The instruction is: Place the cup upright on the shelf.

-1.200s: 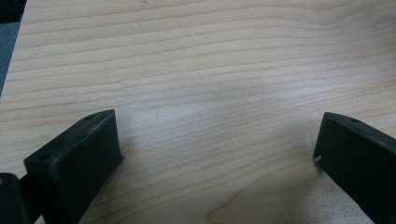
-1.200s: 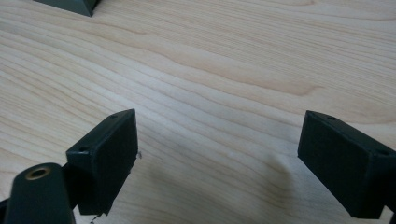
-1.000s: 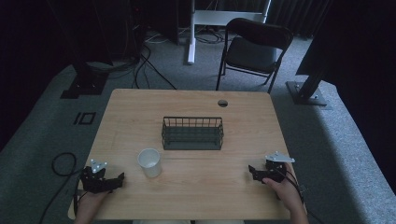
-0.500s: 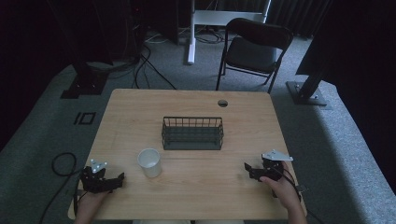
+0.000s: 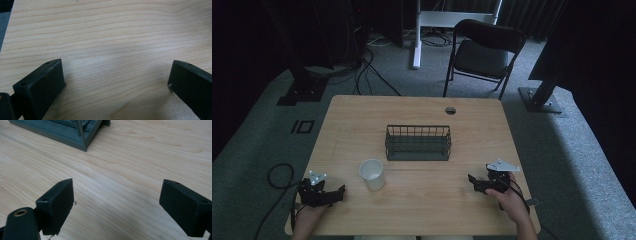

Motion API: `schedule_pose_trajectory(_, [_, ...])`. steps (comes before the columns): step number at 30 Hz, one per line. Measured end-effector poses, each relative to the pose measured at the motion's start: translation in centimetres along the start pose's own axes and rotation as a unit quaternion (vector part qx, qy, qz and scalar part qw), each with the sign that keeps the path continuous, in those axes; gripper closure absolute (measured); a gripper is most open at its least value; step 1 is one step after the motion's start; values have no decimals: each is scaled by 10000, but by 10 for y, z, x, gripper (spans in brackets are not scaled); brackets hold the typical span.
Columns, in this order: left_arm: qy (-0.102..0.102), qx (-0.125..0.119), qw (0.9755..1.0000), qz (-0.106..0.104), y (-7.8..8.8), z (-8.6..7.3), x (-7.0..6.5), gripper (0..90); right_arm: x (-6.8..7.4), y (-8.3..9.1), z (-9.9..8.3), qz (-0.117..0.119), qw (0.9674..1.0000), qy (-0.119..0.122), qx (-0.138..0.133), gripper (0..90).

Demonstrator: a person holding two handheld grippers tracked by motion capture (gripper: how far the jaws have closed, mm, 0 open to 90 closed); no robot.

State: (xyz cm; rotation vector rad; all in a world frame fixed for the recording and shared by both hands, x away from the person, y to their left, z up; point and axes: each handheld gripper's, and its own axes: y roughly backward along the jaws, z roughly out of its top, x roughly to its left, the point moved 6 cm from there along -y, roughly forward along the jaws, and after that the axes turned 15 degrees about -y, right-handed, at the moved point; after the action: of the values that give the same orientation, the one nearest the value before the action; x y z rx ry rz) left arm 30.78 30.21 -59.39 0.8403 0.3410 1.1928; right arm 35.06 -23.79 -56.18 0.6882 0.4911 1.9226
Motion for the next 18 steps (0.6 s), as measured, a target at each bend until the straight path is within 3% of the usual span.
schedule_pose_trajectory(18, [-1, 0, 10000, 0, 0, 0, 0, 7, 27, -8, 6, 286, 9993, 249, -6, 120])
